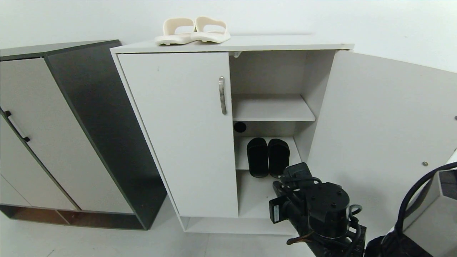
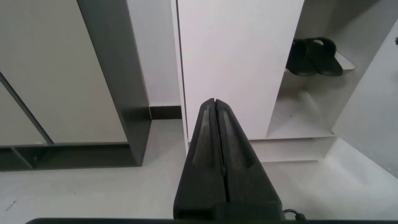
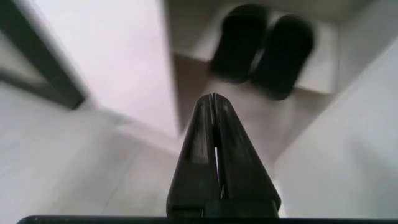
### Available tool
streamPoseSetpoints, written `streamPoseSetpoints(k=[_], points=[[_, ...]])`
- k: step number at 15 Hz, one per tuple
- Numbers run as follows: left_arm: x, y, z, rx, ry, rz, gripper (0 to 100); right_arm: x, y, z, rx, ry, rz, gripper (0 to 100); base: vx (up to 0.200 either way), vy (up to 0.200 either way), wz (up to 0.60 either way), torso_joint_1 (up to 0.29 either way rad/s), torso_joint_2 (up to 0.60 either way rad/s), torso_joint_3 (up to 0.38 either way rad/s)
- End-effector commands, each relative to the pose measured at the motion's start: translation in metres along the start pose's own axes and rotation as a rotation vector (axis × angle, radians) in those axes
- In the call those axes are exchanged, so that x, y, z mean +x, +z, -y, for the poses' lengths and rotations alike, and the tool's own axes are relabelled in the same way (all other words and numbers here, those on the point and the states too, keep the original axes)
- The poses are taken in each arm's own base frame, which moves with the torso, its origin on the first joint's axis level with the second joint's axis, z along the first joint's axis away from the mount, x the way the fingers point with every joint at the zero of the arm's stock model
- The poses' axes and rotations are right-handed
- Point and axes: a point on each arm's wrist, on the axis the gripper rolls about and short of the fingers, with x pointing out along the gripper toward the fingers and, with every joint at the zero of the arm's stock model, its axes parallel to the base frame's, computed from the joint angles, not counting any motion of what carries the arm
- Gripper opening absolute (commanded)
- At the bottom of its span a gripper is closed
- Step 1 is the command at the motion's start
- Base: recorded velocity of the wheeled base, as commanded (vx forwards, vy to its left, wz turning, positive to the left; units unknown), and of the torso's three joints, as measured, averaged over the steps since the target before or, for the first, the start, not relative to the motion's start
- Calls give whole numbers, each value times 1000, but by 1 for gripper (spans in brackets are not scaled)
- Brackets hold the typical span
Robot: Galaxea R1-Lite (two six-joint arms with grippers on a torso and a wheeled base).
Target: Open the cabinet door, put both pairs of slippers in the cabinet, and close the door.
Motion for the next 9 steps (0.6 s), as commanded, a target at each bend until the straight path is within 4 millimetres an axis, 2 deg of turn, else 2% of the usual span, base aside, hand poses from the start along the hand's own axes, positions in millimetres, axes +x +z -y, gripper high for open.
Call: streamPoseSetpoints(k=[1,9], points=[[0,0,0,0,0,-1,0,-12,7,6,25,20,8,0,0,0,0,0,0,0],[0,0,0,-2,0,-1,0,-11,6,8,25,18,3,0,0,0,0,0,0,0]])
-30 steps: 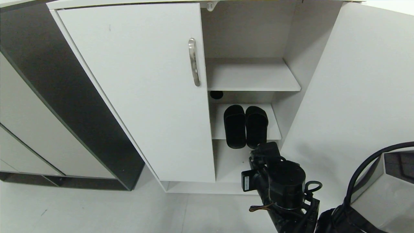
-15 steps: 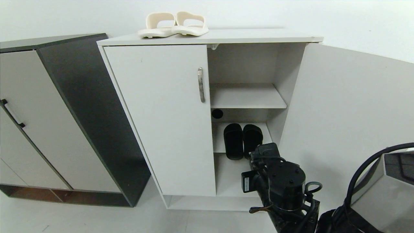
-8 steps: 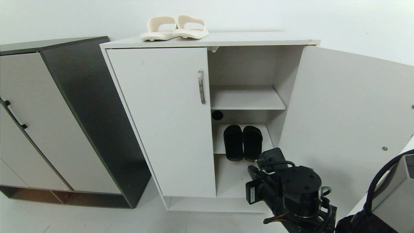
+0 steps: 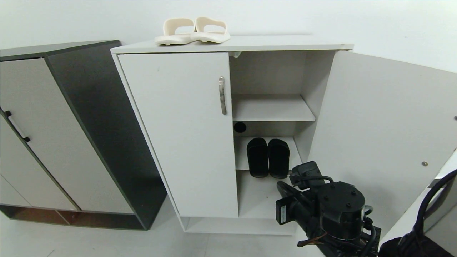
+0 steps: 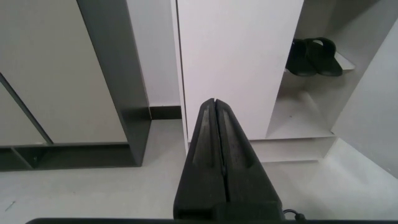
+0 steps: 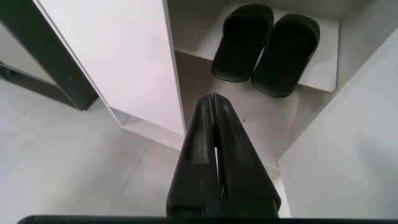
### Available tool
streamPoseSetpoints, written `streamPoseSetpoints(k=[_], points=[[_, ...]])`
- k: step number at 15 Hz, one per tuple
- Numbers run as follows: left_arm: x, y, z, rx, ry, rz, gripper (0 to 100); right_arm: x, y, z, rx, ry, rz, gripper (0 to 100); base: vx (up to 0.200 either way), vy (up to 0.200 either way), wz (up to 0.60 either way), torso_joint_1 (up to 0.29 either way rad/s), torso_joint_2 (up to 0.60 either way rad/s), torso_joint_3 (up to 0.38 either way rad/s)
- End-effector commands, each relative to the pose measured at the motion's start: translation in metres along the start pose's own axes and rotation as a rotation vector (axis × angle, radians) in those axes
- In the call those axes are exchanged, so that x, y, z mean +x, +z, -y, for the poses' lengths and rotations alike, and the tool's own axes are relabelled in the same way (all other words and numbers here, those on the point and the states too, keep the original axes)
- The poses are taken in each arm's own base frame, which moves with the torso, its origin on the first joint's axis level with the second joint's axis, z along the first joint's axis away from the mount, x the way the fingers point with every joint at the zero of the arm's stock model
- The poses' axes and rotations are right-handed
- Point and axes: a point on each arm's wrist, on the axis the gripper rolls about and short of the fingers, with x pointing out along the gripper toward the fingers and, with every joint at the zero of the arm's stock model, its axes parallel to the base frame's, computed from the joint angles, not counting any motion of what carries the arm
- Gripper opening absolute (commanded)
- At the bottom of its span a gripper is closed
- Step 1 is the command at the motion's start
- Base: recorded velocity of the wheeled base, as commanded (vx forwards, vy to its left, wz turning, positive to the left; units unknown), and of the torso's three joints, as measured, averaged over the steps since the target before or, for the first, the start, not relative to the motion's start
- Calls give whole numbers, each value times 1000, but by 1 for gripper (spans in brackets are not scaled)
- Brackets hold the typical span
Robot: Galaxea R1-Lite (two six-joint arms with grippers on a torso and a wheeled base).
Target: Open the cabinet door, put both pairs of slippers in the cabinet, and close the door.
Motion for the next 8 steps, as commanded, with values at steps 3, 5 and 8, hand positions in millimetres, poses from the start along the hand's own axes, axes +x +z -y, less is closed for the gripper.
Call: streamPoseSetpoints(k=[3,5,8], points=[[0,0,0,0,0,-1,0,0,0,2,-2,-7,-2,0,0,133,0,2,-2,0],[0,0,0,0,0,-1,0,-1,-1,3,-3,-9,-4,0,0,200,0,7,5,0],[0,0,0,0,0,-1,0,-1,0,3,-2,-9,-2,0,0,200,0,2,2,1]])
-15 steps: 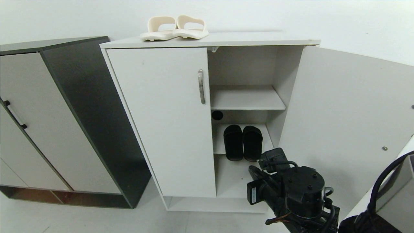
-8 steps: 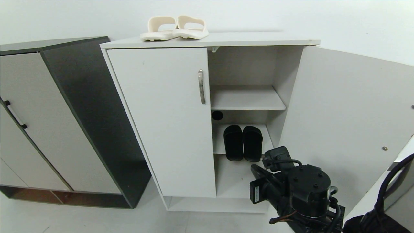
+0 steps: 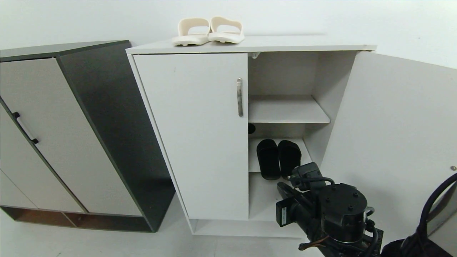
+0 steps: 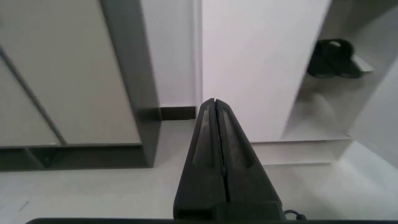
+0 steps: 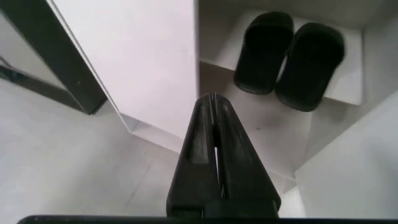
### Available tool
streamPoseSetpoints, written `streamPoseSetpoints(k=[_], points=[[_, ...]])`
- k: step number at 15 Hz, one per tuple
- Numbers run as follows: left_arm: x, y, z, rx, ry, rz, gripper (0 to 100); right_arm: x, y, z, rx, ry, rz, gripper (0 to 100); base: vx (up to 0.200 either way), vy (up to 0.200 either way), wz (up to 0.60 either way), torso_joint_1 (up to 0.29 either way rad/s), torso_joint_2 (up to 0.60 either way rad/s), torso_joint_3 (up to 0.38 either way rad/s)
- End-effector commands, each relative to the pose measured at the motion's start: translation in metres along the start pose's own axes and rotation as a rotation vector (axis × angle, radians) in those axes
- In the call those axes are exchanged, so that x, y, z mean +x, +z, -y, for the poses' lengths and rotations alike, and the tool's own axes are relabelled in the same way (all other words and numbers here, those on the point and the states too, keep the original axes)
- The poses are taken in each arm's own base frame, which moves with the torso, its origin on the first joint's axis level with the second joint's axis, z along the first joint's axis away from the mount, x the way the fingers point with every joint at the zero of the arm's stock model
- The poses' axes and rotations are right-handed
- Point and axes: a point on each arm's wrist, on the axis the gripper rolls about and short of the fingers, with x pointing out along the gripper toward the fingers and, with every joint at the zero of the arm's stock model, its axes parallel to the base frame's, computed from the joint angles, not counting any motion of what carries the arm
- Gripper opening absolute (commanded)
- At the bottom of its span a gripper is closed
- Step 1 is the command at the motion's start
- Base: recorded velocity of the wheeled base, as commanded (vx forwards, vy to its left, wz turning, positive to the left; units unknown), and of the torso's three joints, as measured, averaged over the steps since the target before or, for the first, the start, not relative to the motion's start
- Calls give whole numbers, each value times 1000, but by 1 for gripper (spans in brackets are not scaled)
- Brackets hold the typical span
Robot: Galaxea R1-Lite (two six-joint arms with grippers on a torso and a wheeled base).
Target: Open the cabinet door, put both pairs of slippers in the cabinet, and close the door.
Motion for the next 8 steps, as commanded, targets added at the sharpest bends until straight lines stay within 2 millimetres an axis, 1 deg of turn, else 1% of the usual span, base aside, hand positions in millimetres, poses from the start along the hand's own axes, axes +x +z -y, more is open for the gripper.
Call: streamPoseSetpoints(k=[1,4,8], points=[[0,0,0,2,0,-1,0,-1,1,1,3,-4,5,0,0,200,0,12,2,7],[0,0,0,2,0,-1,0,-2,4,2,8,-9,13,0,0,200,0,2,2,2],[0,0,0,2,0,-3,0,-5,2,4,-5,-12,1,0,0,200,0,0,0,0]])
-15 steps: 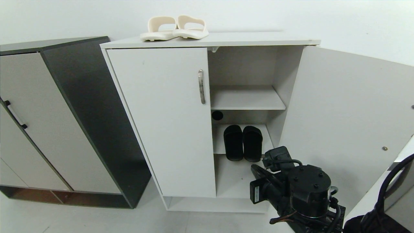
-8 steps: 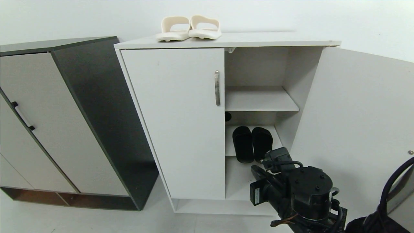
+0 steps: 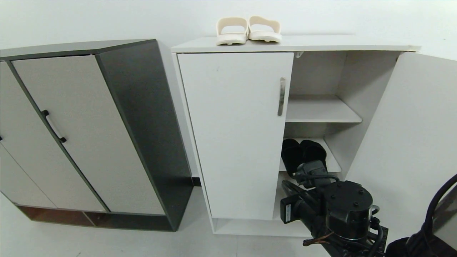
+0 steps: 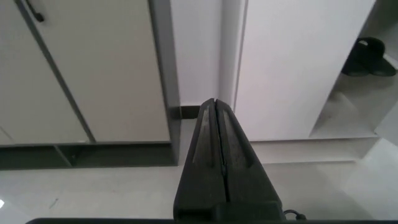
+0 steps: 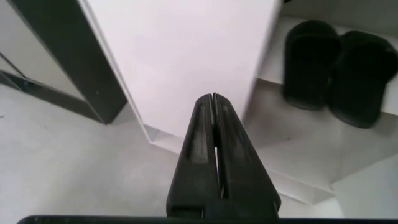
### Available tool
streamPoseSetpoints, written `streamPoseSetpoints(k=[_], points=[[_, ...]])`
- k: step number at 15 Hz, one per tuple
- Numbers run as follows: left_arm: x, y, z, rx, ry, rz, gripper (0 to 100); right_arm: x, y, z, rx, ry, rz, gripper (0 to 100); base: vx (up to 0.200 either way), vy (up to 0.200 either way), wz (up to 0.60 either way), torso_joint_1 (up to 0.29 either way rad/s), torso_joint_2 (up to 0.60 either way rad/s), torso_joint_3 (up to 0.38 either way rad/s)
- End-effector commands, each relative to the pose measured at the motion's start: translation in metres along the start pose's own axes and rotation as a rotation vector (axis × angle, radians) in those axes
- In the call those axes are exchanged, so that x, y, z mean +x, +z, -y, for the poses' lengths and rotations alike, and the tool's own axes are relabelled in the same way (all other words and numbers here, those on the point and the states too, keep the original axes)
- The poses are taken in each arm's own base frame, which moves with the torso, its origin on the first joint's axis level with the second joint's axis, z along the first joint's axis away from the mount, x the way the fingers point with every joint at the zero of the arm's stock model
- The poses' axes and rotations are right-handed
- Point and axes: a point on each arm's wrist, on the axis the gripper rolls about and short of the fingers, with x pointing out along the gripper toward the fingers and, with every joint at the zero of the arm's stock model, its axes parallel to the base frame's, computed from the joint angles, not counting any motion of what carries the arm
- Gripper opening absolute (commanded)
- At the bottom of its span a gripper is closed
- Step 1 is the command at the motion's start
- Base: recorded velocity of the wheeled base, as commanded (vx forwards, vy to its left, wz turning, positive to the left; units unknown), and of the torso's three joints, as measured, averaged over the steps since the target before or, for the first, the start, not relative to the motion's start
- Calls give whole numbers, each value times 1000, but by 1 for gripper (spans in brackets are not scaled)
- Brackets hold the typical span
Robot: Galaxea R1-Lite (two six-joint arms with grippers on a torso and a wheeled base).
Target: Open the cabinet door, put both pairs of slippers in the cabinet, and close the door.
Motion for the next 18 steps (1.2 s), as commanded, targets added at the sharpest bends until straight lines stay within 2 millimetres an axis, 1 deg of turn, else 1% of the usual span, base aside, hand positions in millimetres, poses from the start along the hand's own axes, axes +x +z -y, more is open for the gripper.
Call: streamPoseSetpoints(k=[1,5,18], points=[[0,0,0,0,1,-1,0,-2,0,1,-4,2,-3,0,0,200,0,7,-2,-2],[0,0,0,-1,1,-1,0,-4,-1,2,-18,1,-8,0,0,200,0,2,1,5],[0,0,0,-1,1,-1,0,-3,-5,1,-26,-2,-20,0,0,0,0,0,0,0]])
